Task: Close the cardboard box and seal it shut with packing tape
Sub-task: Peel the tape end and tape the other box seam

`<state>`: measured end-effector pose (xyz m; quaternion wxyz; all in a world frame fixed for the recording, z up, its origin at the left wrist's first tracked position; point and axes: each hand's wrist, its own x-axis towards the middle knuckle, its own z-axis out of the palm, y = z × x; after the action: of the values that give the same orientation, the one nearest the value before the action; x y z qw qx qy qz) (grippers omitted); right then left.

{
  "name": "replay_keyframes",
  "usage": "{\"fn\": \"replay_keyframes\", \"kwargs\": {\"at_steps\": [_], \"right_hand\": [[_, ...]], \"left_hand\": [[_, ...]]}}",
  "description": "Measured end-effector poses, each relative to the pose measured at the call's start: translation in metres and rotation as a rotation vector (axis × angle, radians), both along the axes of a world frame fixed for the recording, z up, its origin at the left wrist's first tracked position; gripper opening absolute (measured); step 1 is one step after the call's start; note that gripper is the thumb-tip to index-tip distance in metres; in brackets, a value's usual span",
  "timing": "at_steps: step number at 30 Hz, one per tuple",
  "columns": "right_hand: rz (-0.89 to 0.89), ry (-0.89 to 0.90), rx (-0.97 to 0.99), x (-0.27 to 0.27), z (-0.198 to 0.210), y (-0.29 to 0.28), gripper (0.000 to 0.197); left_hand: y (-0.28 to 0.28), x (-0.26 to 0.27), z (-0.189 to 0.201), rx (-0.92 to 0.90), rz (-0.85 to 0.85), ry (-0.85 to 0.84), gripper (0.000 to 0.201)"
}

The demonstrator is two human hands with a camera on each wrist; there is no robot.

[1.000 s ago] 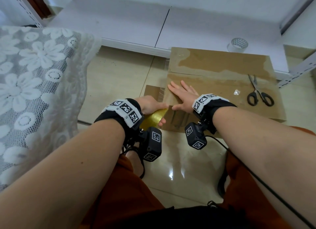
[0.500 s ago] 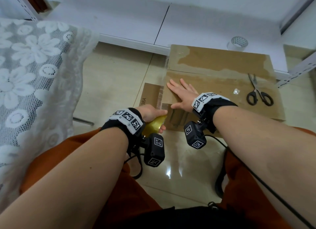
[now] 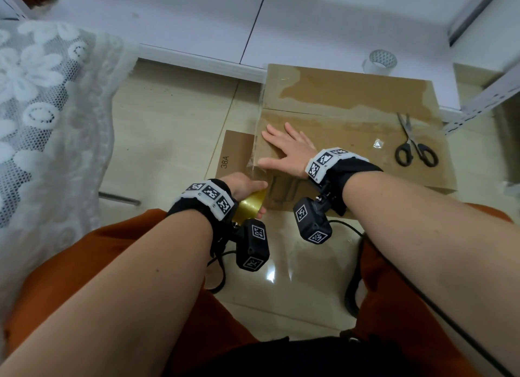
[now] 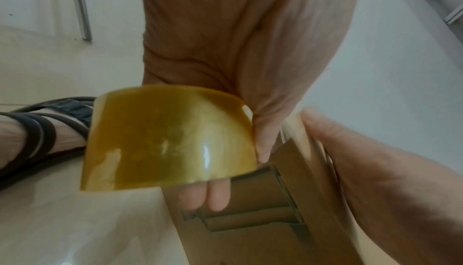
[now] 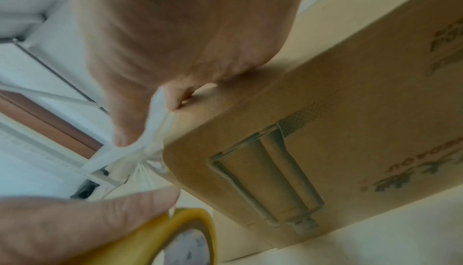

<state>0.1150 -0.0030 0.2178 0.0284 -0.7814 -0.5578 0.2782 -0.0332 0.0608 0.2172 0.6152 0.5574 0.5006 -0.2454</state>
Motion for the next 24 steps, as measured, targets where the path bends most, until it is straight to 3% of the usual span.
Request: {"fn": "replay_keyframes", "kwargs": {"at_steps": [11, 14, 16, 19, 24], "right_hand": [[0.062, -0.159, 0.084, -0.002, -0.01, -0.009, 0.091], [0.064, -0.11, 0.064, 0.0, -0.004, -0.011, 0.089], [0.039, -0.055, 0.065, 0.003, 0.004, -0.016, 0.081], [-0.092, -0.028, 0.161, 0.011, 0.017, -0.032, 0.06], [-0.401, -0.252, 0.272, 0.036, 0.033, -0.066, 0.039]], "left_hand": [[-0.005, 0.015, -0.006, 0.057, 0.063, -0.008, 0.05], [-0.006, 0.016, -0.008, 0.211, -0.045, 0.049, 0.062], [-0.007, 0.017, -0.006, 0.361, -0.139, 0.096, 0.059], [-0.01, 0.02, 0.002, 0.43, -0.22, 0.132, 0.057], [-0.015, 0.026, 0.011, 0.543, -0.206, 0.137, 0.047]]}}
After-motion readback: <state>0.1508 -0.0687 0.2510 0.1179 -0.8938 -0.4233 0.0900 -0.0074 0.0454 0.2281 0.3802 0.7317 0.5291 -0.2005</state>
